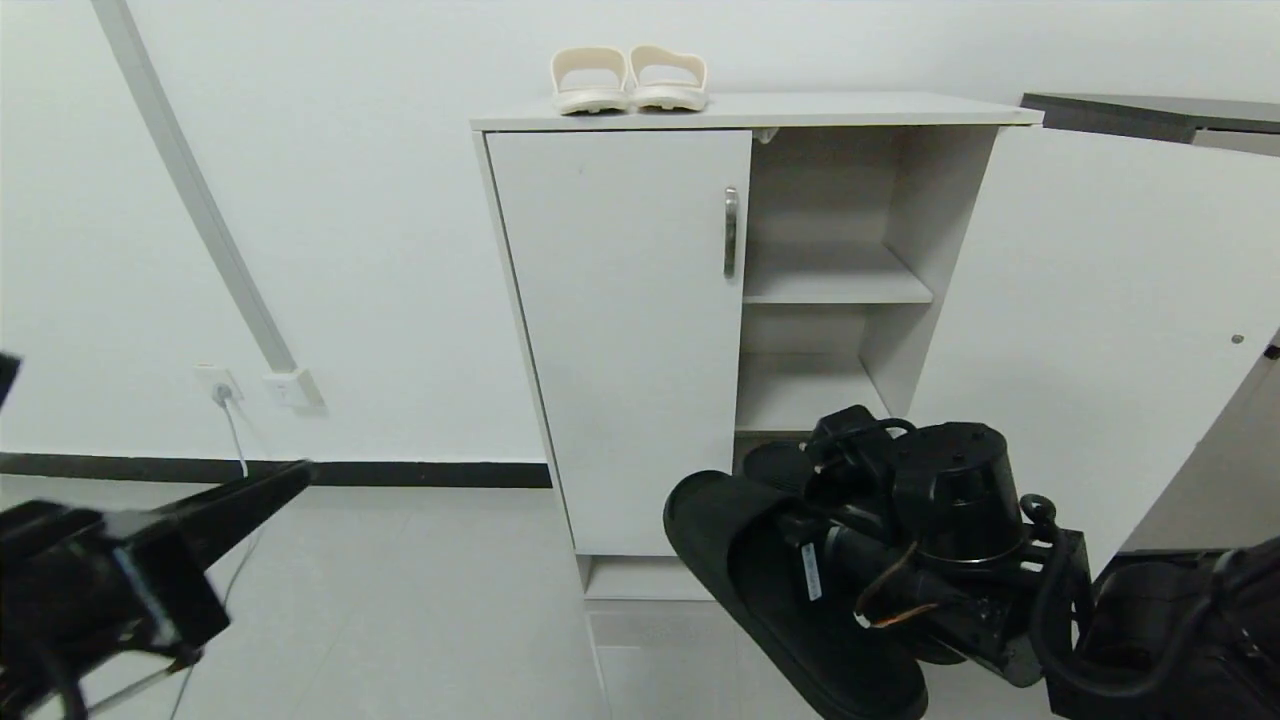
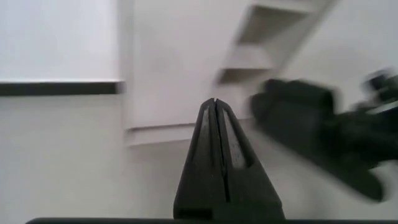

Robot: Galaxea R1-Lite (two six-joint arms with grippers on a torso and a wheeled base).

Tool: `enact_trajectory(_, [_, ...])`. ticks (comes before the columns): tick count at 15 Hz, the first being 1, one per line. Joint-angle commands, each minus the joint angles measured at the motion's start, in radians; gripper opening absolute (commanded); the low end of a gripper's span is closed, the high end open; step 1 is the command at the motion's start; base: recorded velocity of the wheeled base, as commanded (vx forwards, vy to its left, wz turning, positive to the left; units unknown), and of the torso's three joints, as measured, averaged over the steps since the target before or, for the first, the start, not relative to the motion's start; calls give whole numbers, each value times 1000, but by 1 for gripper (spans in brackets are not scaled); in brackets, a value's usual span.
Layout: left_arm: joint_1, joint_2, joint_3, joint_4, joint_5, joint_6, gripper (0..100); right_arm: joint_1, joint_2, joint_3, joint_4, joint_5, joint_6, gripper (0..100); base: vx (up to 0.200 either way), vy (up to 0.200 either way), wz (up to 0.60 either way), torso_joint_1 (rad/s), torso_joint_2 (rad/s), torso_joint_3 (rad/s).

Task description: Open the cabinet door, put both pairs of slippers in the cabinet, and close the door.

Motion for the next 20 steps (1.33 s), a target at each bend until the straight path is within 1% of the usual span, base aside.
enact_trajectory(1, [235, -380, 244, 73, 62, 94, 0, -32, 26, -19, -1, -60, 1, 0, 0, 0, 0, 0, 0, 0])
enact_trajectory(2, [278, -452, 297, 76, 90, 103, 0, -35, 28, -19, -1, -80, 3, 0, 0, 0, 0, 0, 0, 0])
enact_trajectory(3, [358, -597, 396, 92, 122, 114, 0, -37, 34, -19, -1, -95, 3, 0, 0, 0, 0, 0, 0, 0])
enact_trajectory(4, [409, -701, 436, 125, 120, 144, 0, -37, 34, -19, -1, -95, 3, 0, 0, 0, 0, 0, 0, 0])
enact_trajectory(5, [444, -785, 445, 184, 117, 166, 0, -37, 40, -22, -2, -95, 5, 0, 0, 0, 0, 0, 0, 0])
enact_trajectory(6, [455, -860, 446, 253, 116, 177, 0, -37, 49, -25, -5, -95, 5, 0, 0, 0, 0, 0, 0, 0])
enact_trajectory(7, [442, -894, 460, 292, 117, 180, 0, -37, 56, -25, -5, -97, 12, 0, 0, 0, 0, 0, 0, 0])
enact_trajectory(8, [430, -913, 468, 279, 88, 174, 0, -37, 62, -27, -5, -97, 26, 0, 0, 0, 0, 0, 0, 0])
enact_trajectory(9, [430, -913, 469, 269, -1, 181, 0, -35, 65, -31, -5, -97, 28, 0, 0, 0, 0, 0, 0, 0])
enact_trajectory(10, [430, -913, 469, 308, -113, 200, 0, -31, 69, -33, -7, -97, 28, 0, 0, 0, 0, 0, 0, 0])
enact_trajectory(11, [430, -913, 469, 309, -190, 230, 0, -29, 69, -34, -7, -97, 28, 0, 0, 0, 0, 0, 0, 0])
enact_trajectory(12, [430, -913, 469, 306, -194, 239, 0, -22, 69, -34, -8, -101, 29, 0, 0, 0, 0, 0, 0, 0])
enact_trajectory(14, [430, -913, 471, 306, -194, 236, 0, -5, 85, -50, -8, -129, 35, 0, 0, 0, 0, 0, 0, 0])
enact_trajectory(17, [430, -913, 469, 306, -194, 235, 0, 52, 140, -85, -8, -242, 95, 0, 0, 0, 0, 0, 0, 0])
enact_trajectory(20, [430, -913, 469, 306, -193, 232, 0, 60, 184, -150, -7, -347, 110, 0, 0, 0, 0, 0, 0, 0])
